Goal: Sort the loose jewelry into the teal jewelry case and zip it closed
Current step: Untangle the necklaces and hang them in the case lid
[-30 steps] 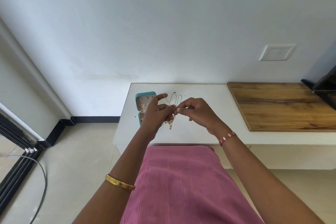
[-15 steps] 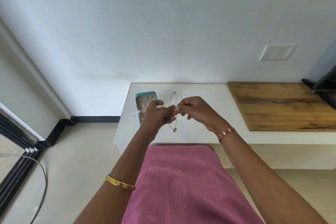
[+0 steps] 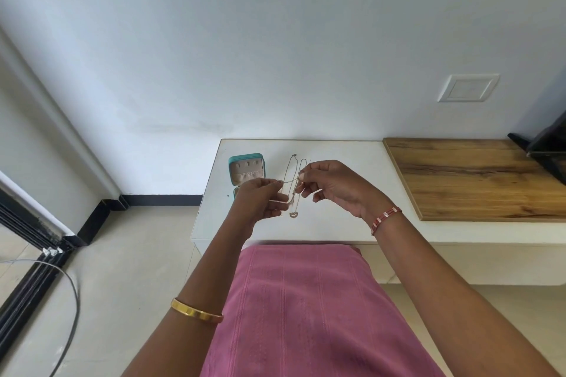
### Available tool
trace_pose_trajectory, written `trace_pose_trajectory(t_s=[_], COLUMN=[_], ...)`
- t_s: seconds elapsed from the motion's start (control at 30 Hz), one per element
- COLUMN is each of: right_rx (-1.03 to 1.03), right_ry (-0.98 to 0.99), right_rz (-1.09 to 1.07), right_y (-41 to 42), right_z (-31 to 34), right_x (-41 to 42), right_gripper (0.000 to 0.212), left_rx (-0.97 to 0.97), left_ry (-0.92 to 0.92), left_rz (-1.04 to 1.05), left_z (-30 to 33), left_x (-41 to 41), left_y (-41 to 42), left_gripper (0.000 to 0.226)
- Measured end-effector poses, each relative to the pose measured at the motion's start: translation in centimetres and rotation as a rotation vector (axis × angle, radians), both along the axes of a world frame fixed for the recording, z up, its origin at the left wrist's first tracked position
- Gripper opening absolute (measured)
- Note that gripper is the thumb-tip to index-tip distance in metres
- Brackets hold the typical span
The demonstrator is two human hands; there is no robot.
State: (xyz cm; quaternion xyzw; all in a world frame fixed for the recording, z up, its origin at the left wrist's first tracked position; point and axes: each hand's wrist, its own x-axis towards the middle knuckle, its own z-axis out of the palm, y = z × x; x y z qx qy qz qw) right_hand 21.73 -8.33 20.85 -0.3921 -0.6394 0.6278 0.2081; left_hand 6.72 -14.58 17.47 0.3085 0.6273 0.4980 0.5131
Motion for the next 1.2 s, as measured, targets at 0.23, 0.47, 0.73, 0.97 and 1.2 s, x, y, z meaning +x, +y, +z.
trace_pose_trajectory(t_s=[0.23, 0.47, 0.73, 0.97, 1.2], right_rx=[-0.017, 0.086, 0.161, 0.168, 0.184], right_ry=[-0.056, -0.172, -0.248, -0.266, -0.295], right_rz=[0.02, 0.047, 0.051, 0.129, 0.158], right_y=[0.0, 0.0, 0.0, 0.1, 0.3], right_z=[0.4, 0.7, 1.0, 0.8, 0.5], right_x=[-0.1, -0.4, -0.2, -0.1, 0.1], right_gripper=[0.018, 0.017, 0.017, 0.013, 0.014], left_rx=[-0.057, 0.182, 0.233, 0.201, 0.19], left_ry=[0.581, 0.413, 0.452, 0.248, 0.112], left_rz=[-0.045, -0.1, -0.128, -0.139, -0.078], left_z=[-0.5, 0.8, 0.0, 0.7, 0.4], left_x=[-0.5, 0.8, 0.2, 0.5, 0.0], left_y=[0.4, 0.1, 0.1, -0.2, -0.2], left_gripper=[0.022, 0.025, 0.013, 0.024, 0.028])
